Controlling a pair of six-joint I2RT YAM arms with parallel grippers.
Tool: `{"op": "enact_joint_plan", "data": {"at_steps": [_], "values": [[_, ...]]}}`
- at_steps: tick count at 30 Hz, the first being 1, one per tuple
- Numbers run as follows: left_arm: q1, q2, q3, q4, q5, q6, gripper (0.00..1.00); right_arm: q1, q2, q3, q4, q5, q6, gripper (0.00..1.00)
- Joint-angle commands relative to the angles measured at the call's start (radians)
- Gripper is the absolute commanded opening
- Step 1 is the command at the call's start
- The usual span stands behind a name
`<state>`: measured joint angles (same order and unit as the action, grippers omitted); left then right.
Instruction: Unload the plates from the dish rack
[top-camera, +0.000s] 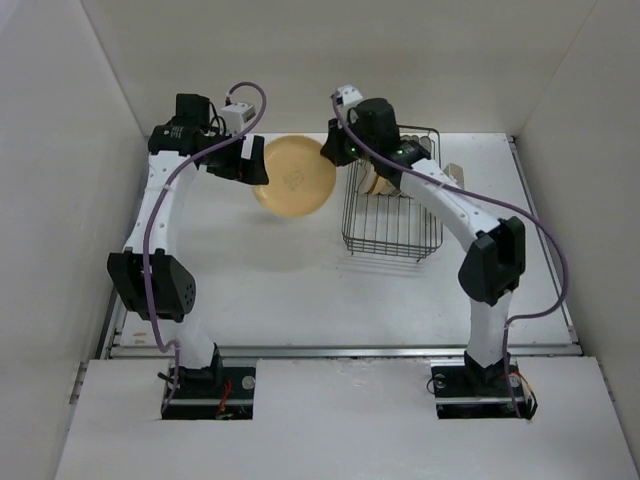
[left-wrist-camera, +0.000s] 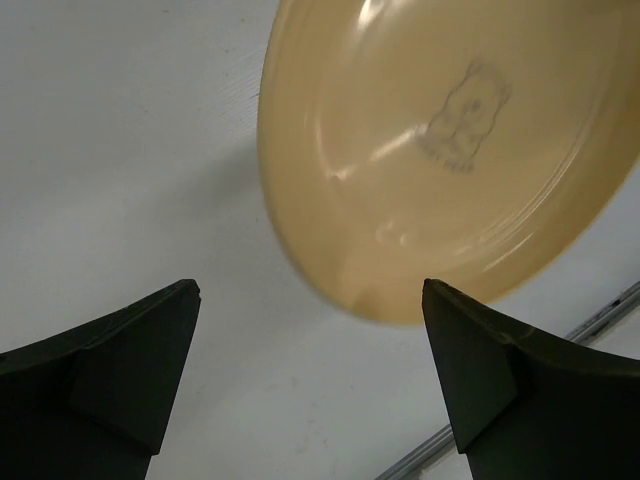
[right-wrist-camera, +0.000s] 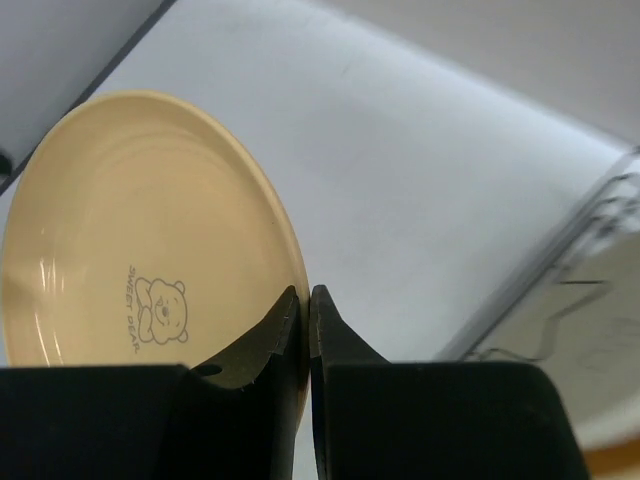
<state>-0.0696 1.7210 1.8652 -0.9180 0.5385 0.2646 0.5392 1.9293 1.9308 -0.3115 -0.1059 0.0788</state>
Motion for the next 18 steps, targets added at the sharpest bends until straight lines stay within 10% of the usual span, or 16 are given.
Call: {"op": "enact_joint_plan", "data": {"at_steps": [1,9,14,18], "values": [[-0.009,0.028,-0.017,0.013,0.048,-0.008,0.90,0.013,0.028,0.014,0.023,-0.256,0.105,0.00],[-0.009,0.089,-0.038,-0.059,0.003,0.013,0.61,0.022,0.037,-0.038,0.072,-0.337,0.115,0.00],[-0.009,0.112,-0.026,-0.079,-0.018,-0.017,0.00,0.031,0.037,-0.038,0.072,-0.337,0.124,0.00],[-0.009,0.121,-0.026,-0.079,-0.110,-0.053,0.00,0.041,0.048,-0.003,0.023,-0.244,0.124,0.07]]}}
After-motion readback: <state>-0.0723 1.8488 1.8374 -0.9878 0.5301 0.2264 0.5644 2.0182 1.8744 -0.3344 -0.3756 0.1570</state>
